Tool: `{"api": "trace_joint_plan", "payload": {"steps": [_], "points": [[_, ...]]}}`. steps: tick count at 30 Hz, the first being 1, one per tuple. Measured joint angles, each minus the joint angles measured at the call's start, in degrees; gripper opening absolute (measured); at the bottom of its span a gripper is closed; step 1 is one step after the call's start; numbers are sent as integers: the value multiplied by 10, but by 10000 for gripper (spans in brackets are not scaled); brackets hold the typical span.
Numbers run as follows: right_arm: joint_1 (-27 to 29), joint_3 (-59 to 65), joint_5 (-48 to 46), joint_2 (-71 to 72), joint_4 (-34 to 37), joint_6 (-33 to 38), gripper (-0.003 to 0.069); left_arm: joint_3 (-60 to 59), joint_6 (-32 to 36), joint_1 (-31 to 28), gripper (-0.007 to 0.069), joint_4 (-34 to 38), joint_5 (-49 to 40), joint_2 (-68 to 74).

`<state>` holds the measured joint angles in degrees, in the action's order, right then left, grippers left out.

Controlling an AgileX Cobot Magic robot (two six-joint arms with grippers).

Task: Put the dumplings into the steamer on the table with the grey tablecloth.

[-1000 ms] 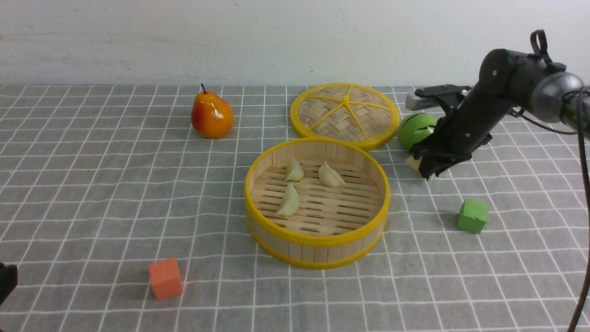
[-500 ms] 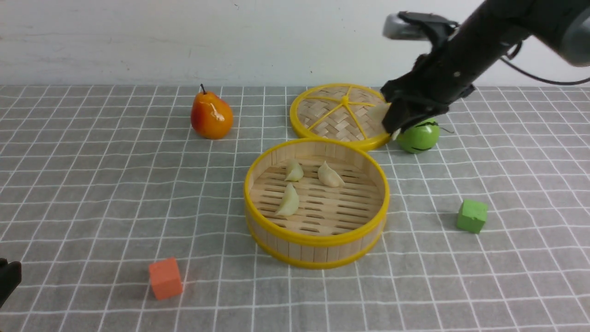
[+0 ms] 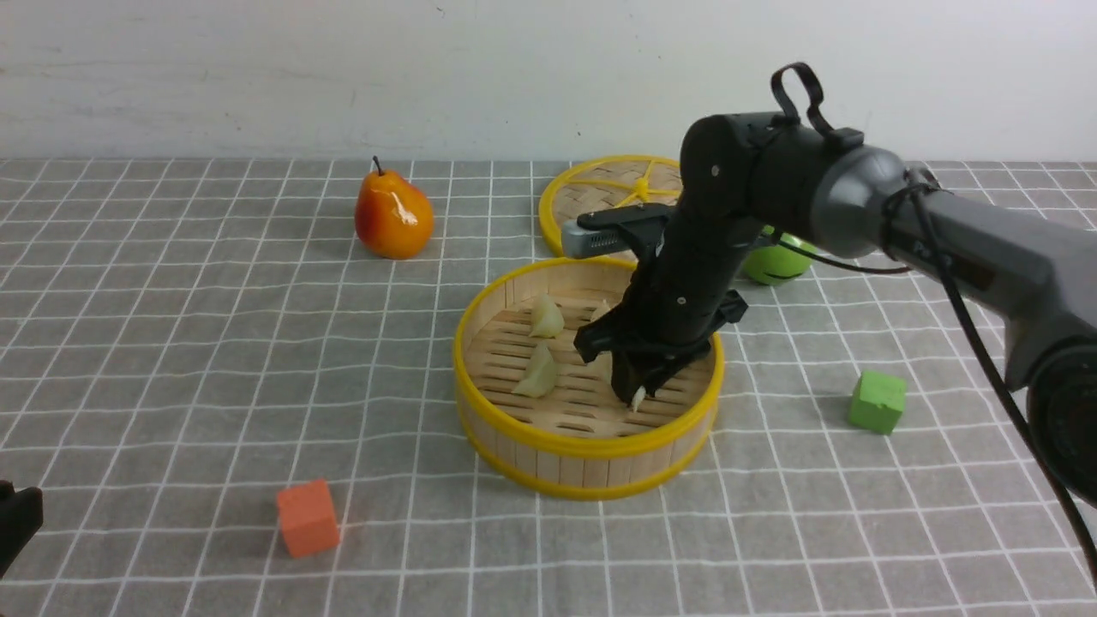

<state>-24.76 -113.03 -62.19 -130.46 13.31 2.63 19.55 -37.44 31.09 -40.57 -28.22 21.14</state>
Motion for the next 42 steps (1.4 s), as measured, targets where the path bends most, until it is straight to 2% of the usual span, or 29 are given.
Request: {"api": "trace_joint_plan", "payload": {"steps": [2, 7, 12, 17, 20, 21, 22, 24, 26, 34, 36, 38, 42], "points": [[-2, -3, -4, 0, 0, -4, 331, 0, 0, 0, 88, 2, 0, 0], [-4, -25, -39, 10, -19, -4, 471, 0, 0, 0, 92, 2, 0, 0], [-4, -31, -78, 95, -81, -9, 485, 0, 0, 0, 98, 2, 0, 0], [-4, -35, -86, 235, -141, -20, 376, 0, 0, 0, 101, 2, 0, 0], [-4, -36, -90, 330, -156, -23, 230, 0, 0, 0, 109, 2, 0, 0], [-4, -36, -91, 335, -156, -23, 230, 0, 0, 0, 109, 2, 0, 0], [-4, -30, -93, 379, -157, -23, 136, 0, 0, 0, 110, 2, 0, 0], [-4, -3, -95, 436, -158, -23, 38, 0, 0, 0, 112, 2, 0, 0], [-4, 36, -89, 490, -158, -23, -10, 0, 0, 0, 112, 2, 0, 0], [-4, 327, 71, 695, -195, -23, -20, 0, 0, 0, 116, 2, 0, 0], [-4, 431, 151, 753, -199, -23, -20, 0, 0, 0, 119, 2, 0, 0], [-4, 573, 284, 827, -206, -20, -20, 0, 0, 0, 120, 2, 0, 0], [-4, 747, 467, 889, -249, -19, -17, -1, 0, 0, 122, 2, -1, 0]]}}
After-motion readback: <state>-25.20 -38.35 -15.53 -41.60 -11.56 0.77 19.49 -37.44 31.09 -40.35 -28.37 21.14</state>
